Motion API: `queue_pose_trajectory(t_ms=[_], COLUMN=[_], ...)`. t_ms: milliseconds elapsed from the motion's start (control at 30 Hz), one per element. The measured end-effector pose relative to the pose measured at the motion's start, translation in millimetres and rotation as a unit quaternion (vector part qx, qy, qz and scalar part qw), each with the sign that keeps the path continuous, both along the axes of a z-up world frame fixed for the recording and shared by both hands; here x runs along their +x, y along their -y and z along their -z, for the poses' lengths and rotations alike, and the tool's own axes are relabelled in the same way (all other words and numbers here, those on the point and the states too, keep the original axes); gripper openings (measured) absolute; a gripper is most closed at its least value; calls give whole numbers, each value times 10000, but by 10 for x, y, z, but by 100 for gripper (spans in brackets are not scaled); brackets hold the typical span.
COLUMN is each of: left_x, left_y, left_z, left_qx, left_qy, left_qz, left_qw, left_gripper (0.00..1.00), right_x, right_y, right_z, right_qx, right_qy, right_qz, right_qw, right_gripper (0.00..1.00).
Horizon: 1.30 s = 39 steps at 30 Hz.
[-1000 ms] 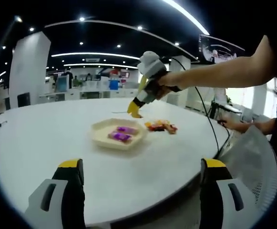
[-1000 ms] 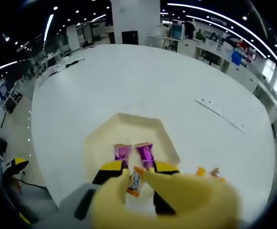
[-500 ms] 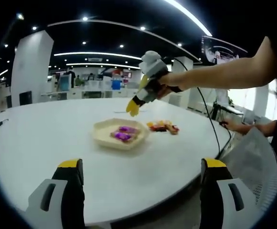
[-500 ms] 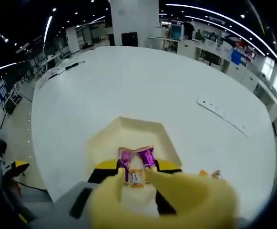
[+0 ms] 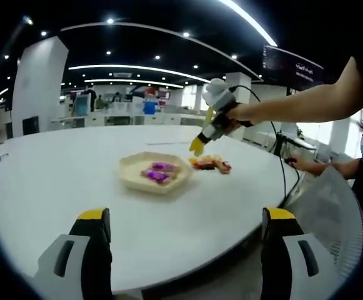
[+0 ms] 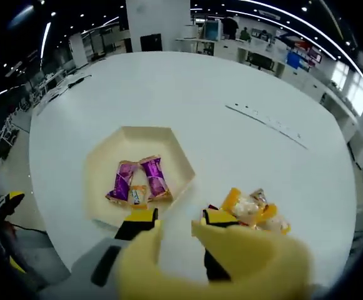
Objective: Place the target food into the container with the food tongs after gripping and lifting it, then release it inside without dropping or visibly crushing the food.
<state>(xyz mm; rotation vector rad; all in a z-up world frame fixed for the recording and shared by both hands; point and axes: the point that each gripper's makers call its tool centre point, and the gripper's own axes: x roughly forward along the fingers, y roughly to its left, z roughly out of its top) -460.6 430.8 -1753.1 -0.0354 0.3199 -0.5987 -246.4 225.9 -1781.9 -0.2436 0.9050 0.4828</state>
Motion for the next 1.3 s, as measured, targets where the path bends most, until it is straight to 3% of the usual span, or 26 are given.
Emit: queue_pose_trajectory(t_ms=[233,467,867,1300], left_x=[-7,-15,-6,-8], left_y=[-1,4,15,18], left_z=[11,10,26,26], left_qx=[40,91,118,113], left_qy=[-28,-2,-50,-68], left_qz=[-11,18,55,61], left_qw=[10000,10000,9999,9999], left_gripper=[96,95,94,94], right_x=[-61,-80,-24,-3], right_y=[420,674,945,1047], right_z=[123,259,493,454], right_qx=[-62,-160,-132,-263], right_qy=[-109,-167,-351,-265], right_qz=[375,615,1178,1296], right_qw=[9992,9978,9923,9909], right_gripper=[28,28,28,28])
